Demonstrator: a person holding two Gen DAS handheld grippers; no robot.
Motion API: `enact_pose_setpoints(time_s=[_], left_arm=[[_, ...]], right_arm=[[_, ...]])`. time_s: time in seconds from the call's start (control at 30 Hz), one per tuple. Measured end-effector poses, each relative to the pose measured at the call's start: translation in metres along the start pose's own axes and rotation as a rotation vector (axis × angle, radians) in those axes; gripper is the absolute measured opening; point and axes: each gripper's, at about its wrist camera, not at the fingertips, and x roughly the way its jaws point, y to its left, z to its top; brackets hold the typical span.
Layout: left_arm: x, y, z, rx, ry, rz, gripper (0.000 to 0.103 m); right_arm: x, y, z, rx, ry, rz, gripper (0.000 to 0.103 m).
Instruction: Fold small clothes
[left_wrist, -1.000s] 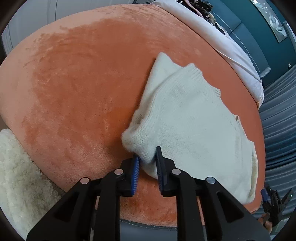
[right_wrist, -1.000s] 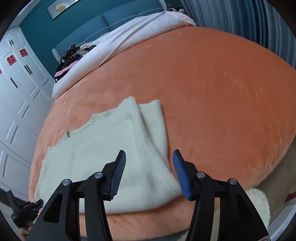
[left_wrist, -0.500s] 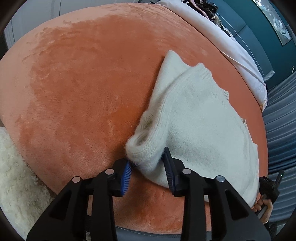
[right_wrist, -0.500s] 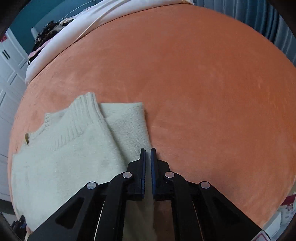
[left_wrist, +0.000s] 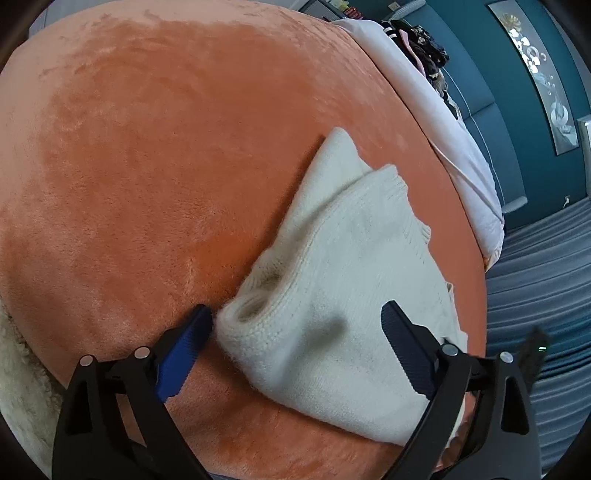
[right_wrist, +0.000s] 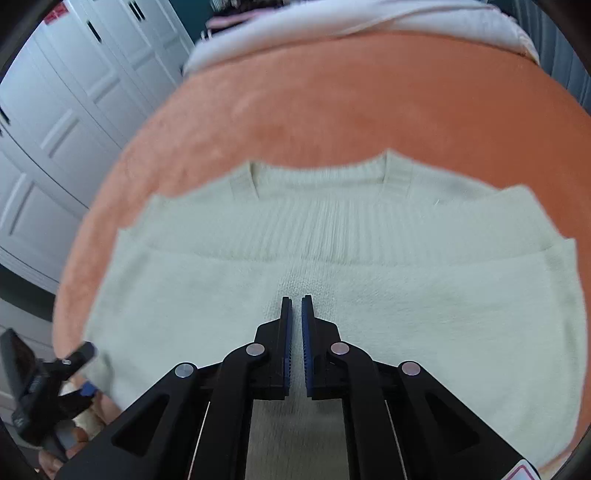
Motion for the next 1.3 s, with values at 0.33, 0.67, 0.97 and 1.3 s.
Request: enact_pose_setpoints(time_s=[0.33,0.67,0.97,1.3], left_arm=[[0.013,-0.020,0.014,-0.013,0.031,-0.055,0.026],[-0.063,-0.222,-0.045,0.510,-0.075,-0.272,0.019],[0.064,-0.314,-0.184,0.865,0.212,-0.177,0.020],[0.018,-0.233,-0.193,0.906,0.111,-0.098,0.090]], right_arm=[[0.008,0.011,0.002,-0.072,-0.045,-0.058,0.001],[-0.041,-0.053,-0.016,0.157,-0.142,0.226,0.005],[-0.111,-0.198,-0.100,0.415,-0.226,0.252,0.014],[-0.124,-0.206,-0.100,0.466,-0.246,0.466,0.072]])
